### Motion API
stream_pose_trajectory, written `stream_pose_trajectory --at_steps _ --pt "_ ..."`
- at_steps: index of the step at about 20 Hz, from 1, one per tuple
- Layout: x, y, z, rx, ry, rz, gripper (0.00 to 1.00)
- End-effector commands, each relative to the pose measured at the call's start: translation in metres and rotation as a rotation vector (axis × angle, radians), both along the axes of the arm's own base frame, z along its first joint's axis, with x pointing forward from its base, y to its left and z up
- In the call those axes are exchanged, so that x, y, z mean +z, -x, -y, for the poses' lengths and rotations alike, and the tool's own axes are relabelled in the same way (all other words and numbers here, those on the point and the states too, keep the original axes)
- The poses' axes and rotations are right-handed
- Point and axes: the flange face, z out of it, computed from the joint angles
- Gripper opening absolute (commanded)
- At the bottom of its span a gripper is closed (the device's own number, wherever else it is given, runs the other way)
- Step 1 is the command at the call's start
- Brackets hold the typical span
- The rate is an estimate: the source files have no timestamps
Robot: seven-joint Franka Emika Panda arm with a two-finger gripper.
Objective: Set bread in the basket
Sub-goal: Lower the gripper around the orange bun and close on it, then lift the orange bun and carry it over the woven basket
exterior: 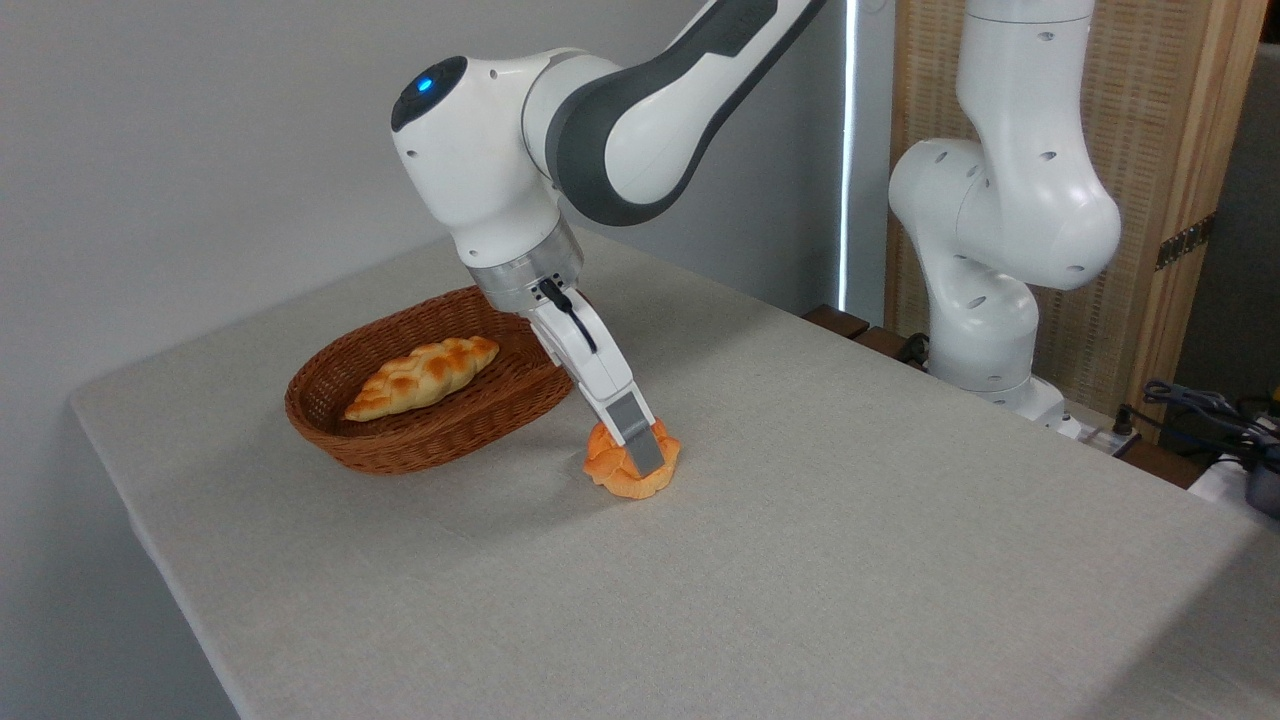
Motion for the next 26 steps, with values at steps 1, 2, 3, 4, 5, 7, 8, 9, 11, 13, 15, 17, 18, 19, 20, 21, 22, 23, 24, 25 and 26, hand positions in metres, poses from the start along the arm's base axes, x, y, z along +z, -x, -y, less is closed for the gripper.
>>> stream_pose_trajectory --at_steps 1,2,3,4,5,7,8,9,11,13,15,17,18,19,20,21,22,23,24,25,26 --pt "0.0 0.005 -0.003 -0.033 -0.005 -0.001 0.54" --pt "0.0 0.005 -0.003 -0.033 -0.005 -0.001 0.54" --pt "0.001 0.004 -0.003 -0.033 -0.005 0.0 0.54" --pt "0.001 0.004 -0.003 -0.033 -0.005 0.0 0.54" --pt "0.0 0.005 -0.003 -0.033 -0.006 -0.004 0.54" --pt "0.0 0.005 -0.003 -0.033 -0.006 -0.006 0.54" --pt "0.001 0.005 -0.003 -0.033 -0.006 -0.004 0.54" --pt "0.001 0.005 -0.003 -0.033 -0.006 -0.004 0.54" --pt "0.004 0.005 -0.003 -0.032 -0.008 -0.008 0.54" --pt "0.014 0.003 -0.003 -0.024 -0.006 0.005 0.56" --pt "0.037 -0.002 0.0 -0.019 -0.001 0.009 0.56" --pt "0.071 -0.012 0.002 -0.015 0.008 0.019 0.56" --pt "0.089 -0.017 0.003 -0.011 0.017 0.03 0.57" --pt "0.103 -0.02 0.003 -0.001 0.041 0.033 0.59" --pt "0.116 -0.022 0.006 0.013 0.074 0.043 0.6" --pt "0.123 -0.023 0.01 0.04 0.094 0.053 0.62" --pt "0.128 -0.023 0.014 0.1 0.092 0.061 0.63" --pt "0.131 -0.021 0.024 0.156 0.077 0.068 0.63" --pt "0.13 -0.016 0.043 0.19 0.058 0.067 0.63" --pt "0.129 -0.013 0.059 0.212 0.047 0.073 0.63" --pt "0.124 -0.011 0.07 0.227 0.035 0.066 0.64"
